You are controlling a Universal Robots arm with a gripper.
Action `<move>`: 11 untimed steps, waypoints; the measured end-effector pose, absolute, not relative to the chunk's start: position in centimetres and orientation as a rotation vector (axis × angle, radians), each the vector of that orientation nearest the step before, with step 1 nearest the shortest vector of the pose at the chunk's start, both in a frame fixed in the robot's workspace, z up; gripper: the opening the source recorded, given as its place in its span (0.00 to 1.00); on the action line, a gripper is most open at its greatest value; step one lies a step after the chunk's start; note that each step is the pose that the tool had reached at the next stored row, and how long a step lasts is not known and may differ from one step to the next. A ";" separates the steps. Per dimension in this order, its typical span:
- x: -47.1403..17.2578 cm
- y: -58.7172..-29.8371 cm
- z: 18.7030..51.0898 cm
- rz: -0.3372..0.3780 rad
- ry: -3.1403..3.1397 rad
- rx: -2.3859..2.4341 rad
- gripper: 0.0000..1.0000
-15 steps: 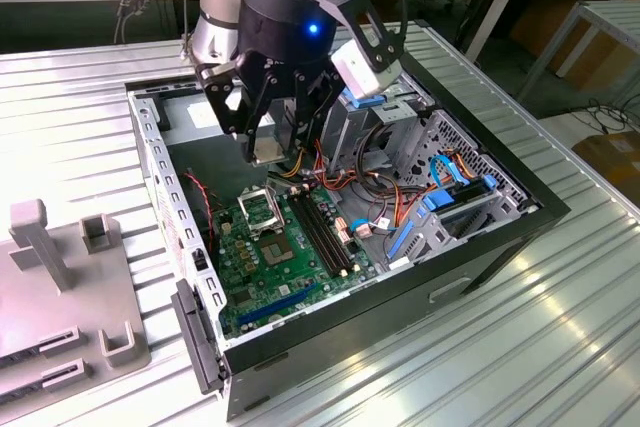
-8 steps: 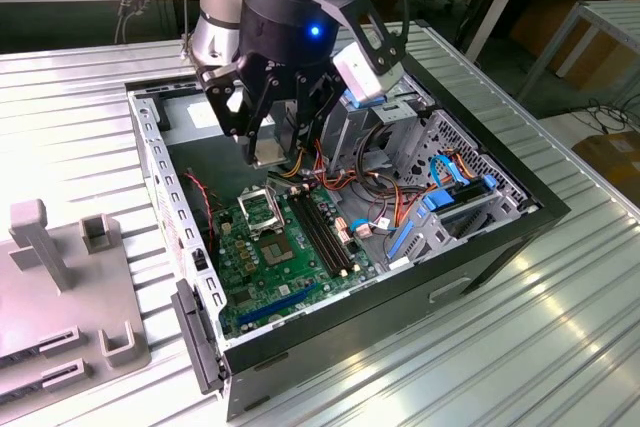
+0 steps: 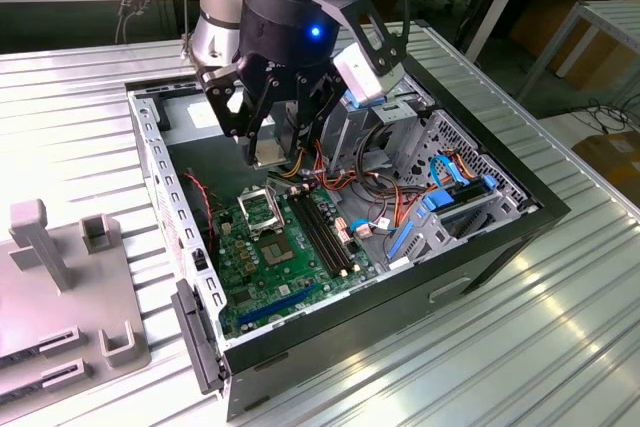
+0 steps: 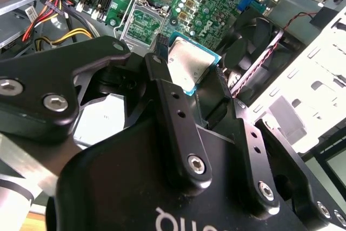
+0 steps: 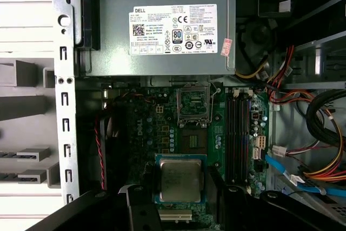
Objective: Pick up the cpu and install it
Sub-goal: 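Place the cpu into insertion slot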
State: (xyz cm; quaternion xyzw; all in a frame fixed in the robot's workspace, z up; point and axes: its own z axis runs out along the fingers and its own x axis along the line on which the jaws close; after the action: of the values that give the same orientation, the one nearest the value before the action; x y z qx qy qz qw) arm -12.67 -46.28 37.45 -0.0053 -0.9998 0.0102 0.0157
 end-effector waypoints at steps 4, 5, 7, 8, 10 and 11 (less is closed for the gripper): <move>-12.7 -46.3 37.4 0.034 -3.110 -0.016 0.47; -12.7 -46.3 37.4 0.035 -3.110 -0.016 0.47; -12.7 -46.3 37.4 0.034 -3.110 -0.016 0.47; -12.7 -46.3 37.4 0.034 -3.110 -0.017 0.47; -12.5 -46.3 37.4 0.034 -3.110 -0.016 0.47; -12.5 -46.3 37.3 0.035 -3.110 -0.016 0.47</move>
State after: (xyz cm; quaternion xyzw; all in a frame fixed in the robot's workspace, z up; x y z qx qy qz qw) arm -12.47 -46.29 37.32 -0.0053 -0.9998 0.0111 0.0157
